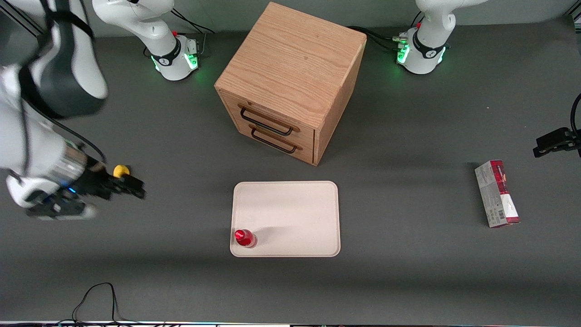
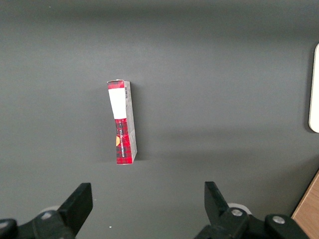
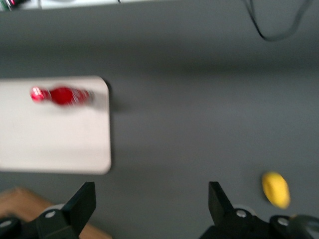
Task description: Place coke bottle on tray
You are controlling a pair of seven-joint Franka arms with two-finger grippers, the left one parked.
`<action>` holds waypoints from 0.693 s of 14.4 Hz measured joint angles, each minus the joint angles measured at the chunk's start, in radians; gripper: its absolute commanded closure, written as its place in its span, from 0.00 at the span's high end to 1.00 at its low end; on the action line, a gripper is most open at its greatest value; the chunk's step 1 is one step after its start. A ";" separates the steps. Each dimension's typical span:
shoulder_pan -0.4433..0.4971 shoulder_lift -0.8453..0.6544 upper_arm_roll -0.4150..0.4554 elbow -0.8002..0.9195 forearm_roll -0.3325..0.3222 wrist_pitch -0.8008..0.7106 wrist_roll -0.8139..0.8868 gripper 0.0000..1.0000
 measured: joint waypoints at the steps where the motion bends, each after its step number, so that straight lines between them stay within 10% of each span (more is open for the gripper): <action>1: 0.000 -0.063 -0.017 -0.047 -0.024 -0.043 -0.018 1.00; 10: 0.008 -0.288 -0.025 -0.215 -0.131 -0.159 0.028 1.00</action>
